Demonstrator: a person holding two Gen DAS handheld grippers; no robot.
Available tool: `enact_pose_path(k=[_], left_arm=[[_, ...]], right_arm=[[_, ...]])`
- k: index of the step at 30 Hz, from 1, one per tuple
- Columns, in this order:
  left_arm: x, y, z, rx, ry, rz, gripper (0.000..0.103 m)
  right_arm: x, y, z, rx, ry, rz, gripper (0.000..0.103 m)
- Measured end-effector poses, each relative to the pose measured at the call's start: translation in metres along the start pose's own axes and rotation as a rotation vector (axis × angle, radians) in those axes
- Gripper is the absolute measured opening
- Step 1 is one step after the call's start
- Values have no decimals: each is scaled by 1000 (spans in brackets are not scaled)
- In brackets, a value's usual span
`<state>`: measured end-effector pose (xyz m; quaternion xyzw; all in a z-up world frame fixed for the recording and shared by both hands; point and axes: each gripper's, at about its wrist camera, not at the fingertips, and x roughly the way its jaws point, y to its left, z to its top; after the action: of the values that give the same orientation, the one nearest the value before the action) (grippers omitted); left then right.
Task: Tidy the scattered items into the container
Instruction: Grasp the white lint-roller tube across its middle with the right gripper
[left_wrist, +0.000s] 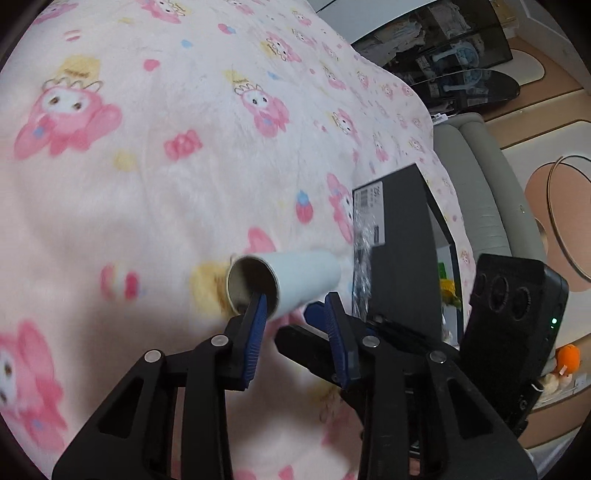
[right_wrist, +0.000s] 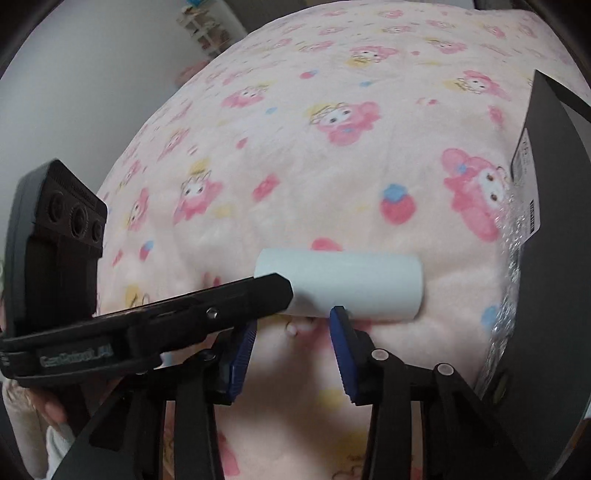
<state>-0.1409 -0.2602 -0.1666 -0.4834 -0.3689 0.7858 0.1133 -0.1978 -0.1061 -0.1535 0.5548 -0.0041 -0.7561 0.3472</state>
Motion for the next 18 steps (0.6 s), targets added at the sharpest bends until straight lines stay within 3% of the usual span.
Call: enact_pose_path(k=[4,8,11,12,14,18], left_arm=[[-24,0,-12,-14,-66,20,31],[-11,14,4,-66,-56,5,35],[9,15,17,-65,-45,-26,37],[17,13,19,-63,-33,-34,35],[29,12,22,-64,-16,-38,14],[26,15,14,-111,-29,-37,13]], right_arm=[[-9,8,-14,-2,-18,-3,37],[-17,3,-12,-17,-51,-140,38],[-20,-7,-5,-4,-58,-183,38],[-19,-9,-3,-6,-60,-181,38],[-14,-9,1,-18,-50,-194,41],[-6,-10,5,-23,-28,-228,42]])
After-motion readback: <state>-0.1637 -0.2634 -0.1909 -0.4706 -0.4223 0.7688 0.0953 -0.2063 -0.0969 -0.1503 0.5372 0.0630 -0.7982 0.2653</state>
